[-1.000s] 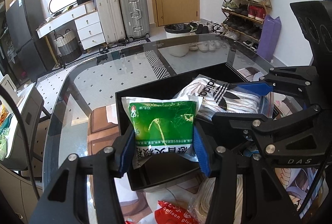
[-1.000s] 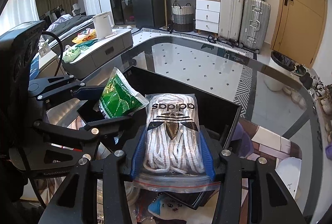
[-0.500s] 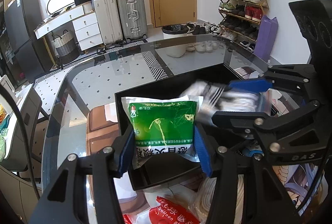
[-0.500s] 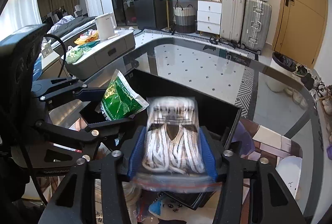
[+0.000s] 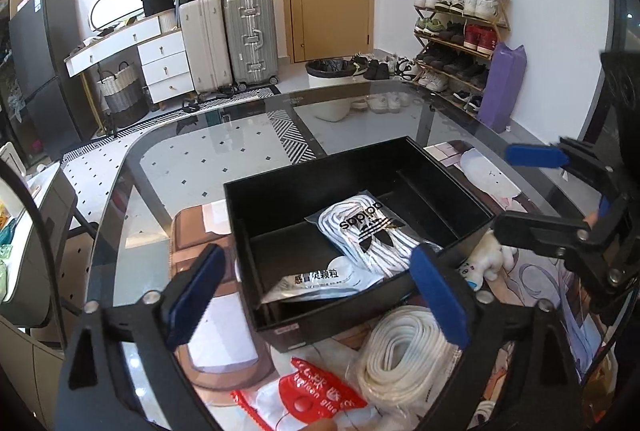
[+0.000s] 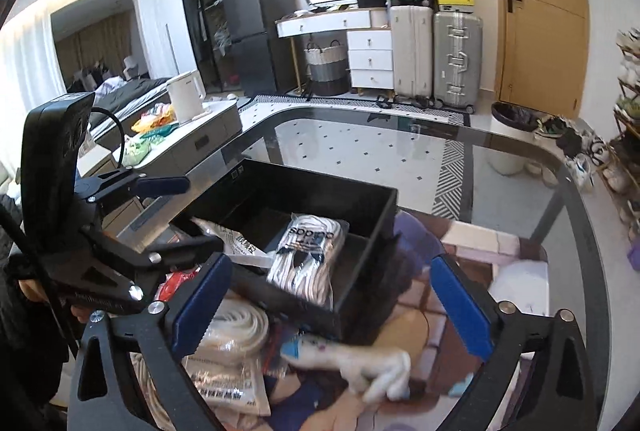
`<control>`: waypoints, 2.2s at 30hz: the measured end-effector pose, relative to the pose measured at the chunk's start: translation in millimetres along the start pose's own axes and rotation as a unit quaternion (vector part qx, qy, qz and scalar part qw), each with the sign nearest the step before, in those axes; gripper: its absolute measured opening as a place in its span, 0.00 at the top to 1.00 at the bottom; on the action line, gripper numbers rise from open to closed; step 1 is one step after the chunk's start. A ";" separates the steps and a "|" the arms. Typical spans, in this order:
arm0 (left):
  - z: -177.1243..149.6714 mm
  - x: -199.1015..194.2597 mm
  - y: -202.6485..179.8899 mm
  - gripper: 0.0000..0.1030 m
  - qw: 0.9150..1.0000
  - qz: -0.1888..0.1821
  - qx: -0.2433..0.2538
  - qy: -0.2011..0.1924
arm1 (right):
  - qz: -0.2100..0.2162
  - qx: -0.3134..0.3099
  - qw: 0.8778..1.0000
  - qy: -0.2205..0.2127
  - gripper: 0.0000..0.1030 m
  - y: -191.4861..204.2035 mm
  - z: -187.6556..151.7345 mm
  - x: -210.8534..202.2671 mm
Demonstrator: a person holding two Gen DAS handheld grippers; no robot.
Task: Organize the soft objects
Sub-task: 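Move left tool toward white cable coil while right tool approaches white plush toy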
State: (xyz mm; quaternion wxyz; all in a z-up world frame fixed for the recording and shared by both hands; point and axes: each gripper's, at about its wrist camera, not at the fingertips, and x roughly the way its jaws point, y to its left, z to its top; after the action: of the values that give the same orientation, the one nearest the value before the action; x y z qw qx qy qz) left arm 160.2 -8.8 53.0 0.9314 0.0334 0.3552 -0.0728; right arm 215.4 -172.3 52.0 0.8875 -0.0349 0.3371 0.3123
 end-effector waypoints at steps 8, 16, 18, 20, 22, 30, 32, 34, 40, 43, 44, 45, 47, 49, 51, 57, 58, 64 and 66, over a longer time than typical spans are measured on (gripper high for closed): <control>-14.1 -26.7 9.2 0.00 1.000 0.011 -0.017 -0.020 | -0.007 0.035 0.999 -0.009 0.01 -7.8 -24.8 -24.8; -36.2 -44.1 18.8 0.00 0.998 0.022 -0.045 -0.023 | -0.017 0.022 1.000 0.006 0.01 0.8 -33.3 -26.4; -42.5 -46.1 19.7 0.00 0.998 0.025 -0.049 -0.021 | -0.014 0.021 1.000 0.009 0.01 0.4 -33.2 -26.9; -49.4 -46.8 20.3 0.00 0.998 0.028 -0.052 -0.017 | -0.015 0.019 1.000 0.010 0.01 1.2 -34.0 -28.2; -54.7 -46.9 20.6 0.00 0.998 0.030 -0.055 -0.013 | -0.017 0.020 1.000 0.015 0.01 -0.3 -35.4 -28.1; -69.5 -50.5 16.3 0.00 0.998 0.027 -0.061 -0.002 | -0.014 0.019 1.000 0.014 0.01 -0.5 -36.6 -30.8; -72.5 -52.9 15.1 0.00 0.998 0.020 -0.065 -0.001 | -0.010 0.018 1.000 0.014 0.01 -0.1 -36.5 -32.1; -75.1 -55.7 12.4 0.00 0.998 0.015 -0.067 -0.002 | -0.012 0.016 1.000 0.014 0.01 0.8 -37.4 -33.0; -85.0 -61.3 3.4 0.00 0.998 0.000 -0.063 0.003 | -0.010 0.017 1.000 0.016 0.01 -0.3 -38.4 -33.6; -88.0 -60.7 -1.2 0.00 0.998 -0.007 -0.059 0.008 | -0.009 0.017 1.000 0.017 0.01 -0.6 -39.1 -33.4; -88.8 -60.1 -3.0 0.00 0.998 -0.008 -0.058 0.010 | -0.008 0.015 1.000 0.018 0.01 -0.3 -39.2 -33.1; -89.3 -59.4 -4.4 0.00 0.998 -0.010 -0.056 0.012 | -0.009 0.015 1.000 0.019 0.01 -0.3 -39.7 -32.8; -90.1 -58.6 -7.2 0.00 0.998 -0.012 -0.054 0.015 | -0.007 0.015 1.000 0.019 0.01 -0.9 -40.0 -32.3; -90.7 -57.7 -9.5 0.00 0.998 -0.015 -0.053 0.017 | -0.008 0.016 1.000 0.020 0.01 -0.9 -40.4 -31.9; -91.8 -57.2 -11.1 0.00 0.998 -0.016 -0.051 0.020 | -0.008 0.016 1.000 0.022 0.01 -1.7 -41.4 -31.1; -93.9 -55.8 -14.0 0.00 0.998 -0.025 -0.050 0.027 | -0.010 0.019 0.999 0.025 0.01 -4.9 -42.3 -28.9; -94.0 -55.0 -14.7 0.00 0.998 -0.028 -0.049 0.028 | -0.010 0.019 0.999 0.026 0.01 -5.2 -42.5 -28.5; -97.5 -48.3 -17.1 0.00 0.997 -0.036 -0.046 0.040 | -0.013 0.020 0.999 0.025 0.01 -6.7 -43.0 -28.6; -98.6 -46.1 -17.8 0.00 0.997 -0.037 -0.045 0.043 | -0.014 0.021 0.999 0.026 0.01 -7.8 -42.9 -28.3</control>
State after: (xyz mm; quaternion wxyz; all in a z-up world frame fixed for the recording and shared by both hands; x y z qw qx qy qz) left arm 58.6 -10.0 10.1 0.9124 -0.0186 0.3988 -0.0900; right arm 178.8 -205.3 35.4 0.8835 -0.0293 0.3657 0.2913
